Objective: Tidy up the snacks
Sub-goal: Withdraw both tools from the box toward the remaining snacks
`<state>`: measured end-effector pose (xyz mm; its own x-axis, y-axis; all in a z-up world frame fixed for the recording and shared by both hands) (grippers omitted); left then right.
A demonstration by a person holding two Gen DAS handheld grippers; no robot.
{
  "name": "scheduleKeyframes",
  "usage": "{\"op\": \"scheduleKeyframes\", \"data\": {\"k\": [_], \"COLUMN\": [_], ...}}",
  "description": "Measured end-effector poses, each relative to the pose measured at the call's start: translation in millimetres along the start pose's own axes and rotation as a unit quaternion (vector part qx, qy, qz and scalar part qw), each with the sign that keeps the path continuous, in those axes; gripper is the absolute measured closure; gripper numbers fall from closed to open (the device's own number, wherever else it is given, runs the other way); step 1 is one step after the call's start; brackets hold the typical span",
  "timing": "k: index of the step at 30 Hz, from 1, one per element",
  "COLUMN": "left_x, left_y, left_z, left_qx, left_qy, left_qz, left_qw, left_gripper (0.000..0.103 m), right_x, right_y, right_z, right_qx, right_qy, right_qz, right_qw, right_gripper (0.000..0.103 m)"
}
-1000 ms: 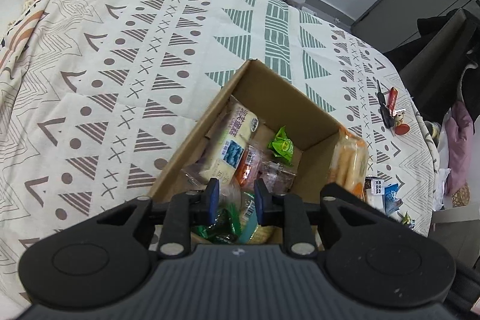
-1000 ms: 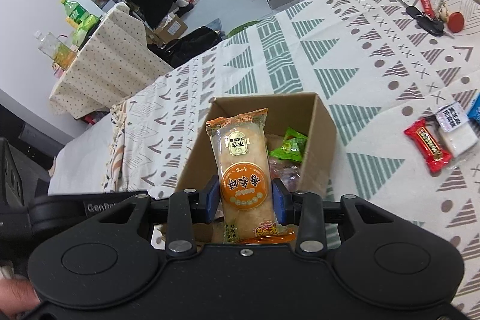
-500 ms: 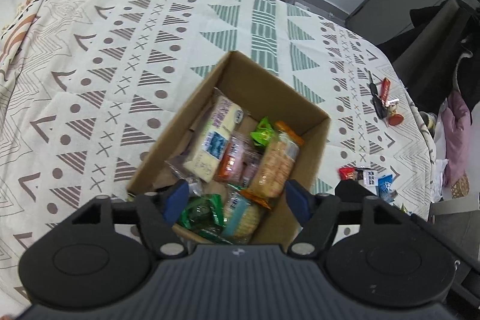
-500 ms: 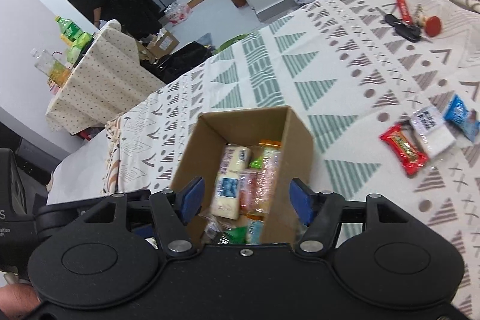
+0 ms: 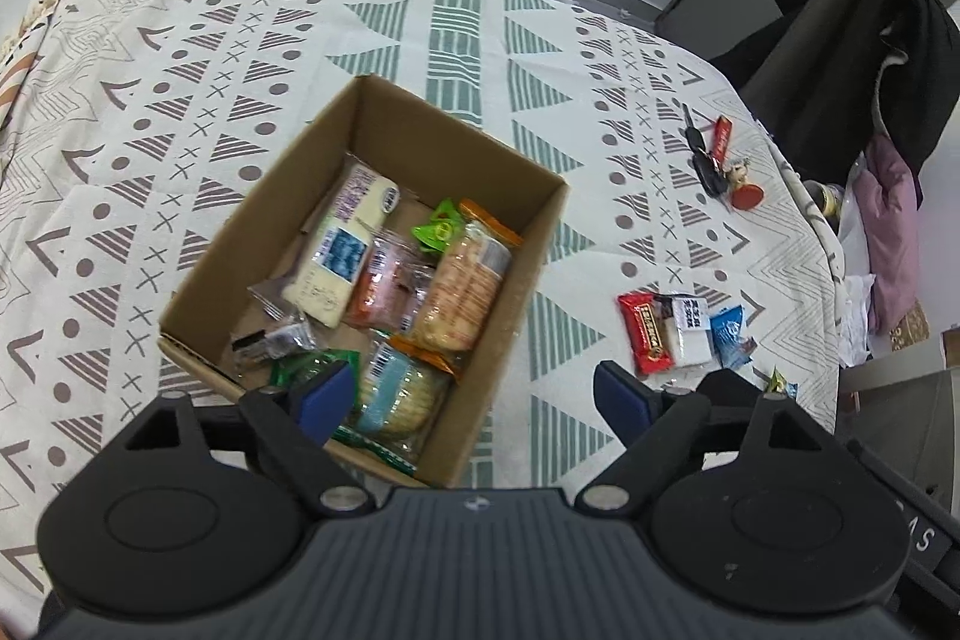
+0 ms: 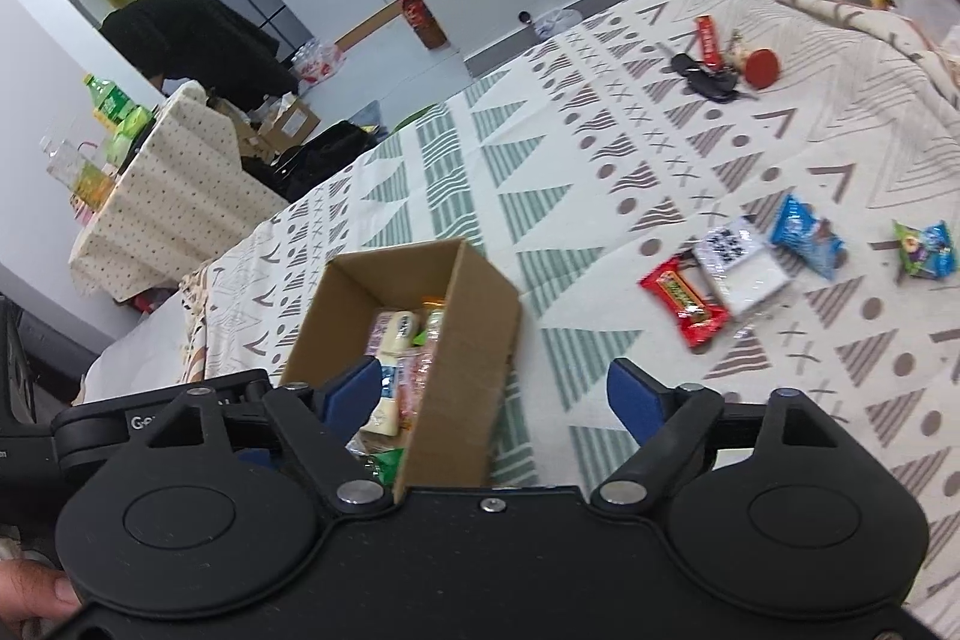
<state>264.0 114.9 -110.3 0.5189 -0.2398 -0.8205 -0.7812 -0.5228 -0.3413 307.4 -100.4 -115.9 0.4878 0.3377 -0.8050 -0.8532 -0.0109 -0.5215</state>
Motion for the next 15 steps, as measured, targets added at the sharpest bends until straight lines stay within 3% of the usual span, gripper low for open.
{"op": "scheduleKeyframes", "data": {"k": [15], "left_x": [16.6], "left_y": [24.9], "left_z": [-46.9], "left_qx": [0.029], "left_qy": [-0.004], "left_qz": [0.012], "left_qw": [0.9995], "left_gripper": [0.015], "right_x": [-17.6], "right_y": [6.5], "right_z": [-62.4], "right_qx": [0.037], "right_qy": [0.008], "right_qz": [-0.009], "right_qw": [0.999], "right_gripper": [0.015]}}
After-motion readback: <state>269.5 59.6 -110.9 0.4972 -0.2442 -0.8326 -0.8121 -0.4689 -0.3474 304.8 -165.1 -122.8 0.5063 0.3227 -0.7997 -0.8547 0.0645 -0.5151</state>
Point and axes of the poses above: each gripper's, at about its wrist camera, not at the fingertips, and x roughly the way its jaws point, z to its left, y to its underside, the point moved 4 cm from there along x, roughly the way its jaws point, and after that the axes turned 11 degrees about y, right-handed, at the moved point
